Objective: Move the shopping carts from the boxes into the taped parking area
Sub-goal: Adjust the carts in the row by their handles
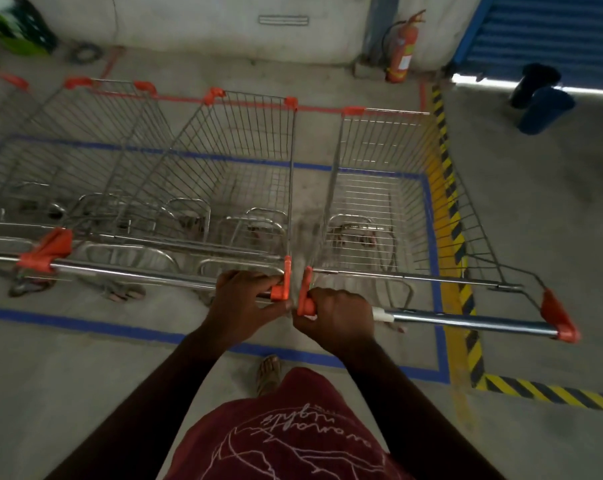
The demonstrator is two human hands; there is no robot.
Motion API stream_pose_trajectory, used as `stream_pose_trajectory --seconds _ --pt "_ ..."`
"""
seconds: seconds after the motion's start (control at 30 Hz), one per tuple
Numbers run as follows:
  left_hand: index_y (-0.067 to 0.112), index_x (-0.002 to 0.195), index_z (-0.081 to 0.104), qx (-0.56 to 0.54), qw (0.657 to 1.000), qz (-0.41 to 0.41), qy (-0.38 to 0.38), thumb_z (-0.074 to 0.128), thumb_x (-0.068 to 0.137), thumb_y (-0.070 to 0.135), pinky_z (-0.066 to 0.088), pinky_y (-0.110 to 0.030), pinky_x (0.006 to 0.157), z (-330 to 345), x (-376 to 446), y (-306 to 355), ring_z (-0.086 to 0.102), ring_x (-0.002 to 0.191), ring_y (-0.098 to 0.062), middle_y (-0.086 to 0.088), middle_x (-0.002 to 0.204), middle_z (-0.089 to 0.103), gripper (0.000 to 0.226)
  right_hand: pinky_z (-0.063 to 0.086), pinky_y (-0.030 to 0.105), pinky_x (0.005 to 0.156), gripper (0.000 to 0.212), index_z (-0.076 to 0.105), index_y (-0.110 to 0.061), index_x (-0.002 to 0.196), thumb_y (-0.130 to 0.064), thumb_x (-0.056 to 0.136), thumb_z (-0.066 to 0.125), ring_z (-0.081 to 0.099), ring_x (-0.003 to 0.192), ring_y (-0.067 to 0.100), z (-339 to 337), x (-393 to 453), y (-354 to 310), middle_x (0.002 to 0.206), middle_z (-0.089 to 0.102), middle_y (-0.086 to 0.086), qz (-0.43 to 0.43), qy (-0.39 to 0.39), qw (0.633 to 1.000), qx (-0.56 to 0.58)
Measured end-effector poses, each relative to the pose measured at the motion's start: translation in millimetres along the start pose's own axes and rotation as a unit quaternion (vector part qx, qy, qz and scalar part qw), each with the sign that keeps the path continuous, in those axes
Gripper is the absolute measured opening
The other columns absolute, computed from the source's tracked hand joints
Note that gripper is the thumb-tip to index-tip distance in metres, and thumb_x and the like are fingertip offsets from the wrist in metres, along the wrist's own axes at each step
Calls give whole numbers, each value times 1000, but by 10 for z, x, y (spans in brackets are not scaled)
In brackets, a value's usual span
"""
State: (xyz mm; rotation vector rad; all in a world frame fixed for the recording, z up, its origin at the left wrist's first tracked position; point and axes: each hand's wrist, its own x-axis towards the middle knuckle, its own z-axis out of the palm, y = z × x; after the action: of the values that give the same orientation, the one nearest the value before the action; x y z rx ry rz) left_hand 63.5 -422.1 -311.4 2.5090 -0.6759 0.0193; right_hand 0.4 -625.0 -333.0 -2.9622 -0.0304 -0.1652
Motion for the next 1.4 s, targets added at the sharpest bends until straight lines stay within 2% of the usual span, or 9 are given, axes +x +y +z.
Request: stream_pose_trajectory --seconds 0.1,0.2,0.27,0.37,0.4,0.57,0.73,1.23,1.4 --pt "31 116 76 -13 1000 17 8 62 80 70 44 -43 93 5 9 -65 69 91 -11 13 96 75 55 46 30 59 47 68 -30 87 -74 73 65 70 70 19 3 -18 14 78 72 -6 -20 -7 1000 16" --pt "34 117 76 -16 1000 10 14 63 74 77 39 -37 94 33 3 -76 65 93 -6 17 93 72 62 54 31 76 55 67 -37 119 -75 79 68 70 91 7 -156 -70 328 108 73 -14 -38 -57 984 162" --pt "33 114 77 -15 999 14 28 63 72 78 33 -31 92 56 -20 -77 65 91 -6 18 91 72 63 55 29 80 52 64 -41 129 -76 91 54 71 96 4 -291 -95 559 116 73 -18 -72 -63 980 176" --pt "32 112 78 -14 998 17 51 63 73 76 27 -26 91 59 -35 -74 67 89 -8 18 91 72 61 46 29 63 76 69 -38 104 -84 95 8 70 77 10 -296 -155 724 87 72 -12 -61 -57 996 24" --pt "32 112 78 -18 998 15 50 63 74 76 27 -27 91 60 -33 -69 67 88 -7 19 90 72 60 43 29 58 81 68 -35 95 -85 94 4 68 70 12 -241 -186 729 77 69 -10 -45 -39 998 -16" --pt "36 114 76 -24 999 5 38 64 74 76 34 -35 96 69 -56 -82 65 93 -5 21 93 70 58 41 27 44 73 60 -25 69 -81 98 21 58 44 19 -121 -176 674 53 57 -5 -29 26 997 -64" --pt "35 114 77 -12 999 5 43 64 76 77 34 -34 97 101 -78 -95 64 96 -2 19 97 73 58 29 23 46 73 58 -24 66 -80 98 25 56 40 20 -160 -195 724 49 55 -4 -15 72 995 -64" --pt "36 113 76 -9 999 6 37 62 74 79 40 -40 96 96 -88 -77 63 93 -1 21 93 71 59 53 30 61 90 69 -28 82 -94 85 9 70 66 21 -208 -16 829 67 69 -4 38 -11 998 -42" --pt "37 119 74 -6 1000 16 22 60 76 80 38 -39 98 91 -101 -105 64 99 -2 22 99 71 63 50 28 60 92 70 -28 83 -95 84 9 71 66 18 -229 -63 741 67 70 -5 28 5 999 -36"
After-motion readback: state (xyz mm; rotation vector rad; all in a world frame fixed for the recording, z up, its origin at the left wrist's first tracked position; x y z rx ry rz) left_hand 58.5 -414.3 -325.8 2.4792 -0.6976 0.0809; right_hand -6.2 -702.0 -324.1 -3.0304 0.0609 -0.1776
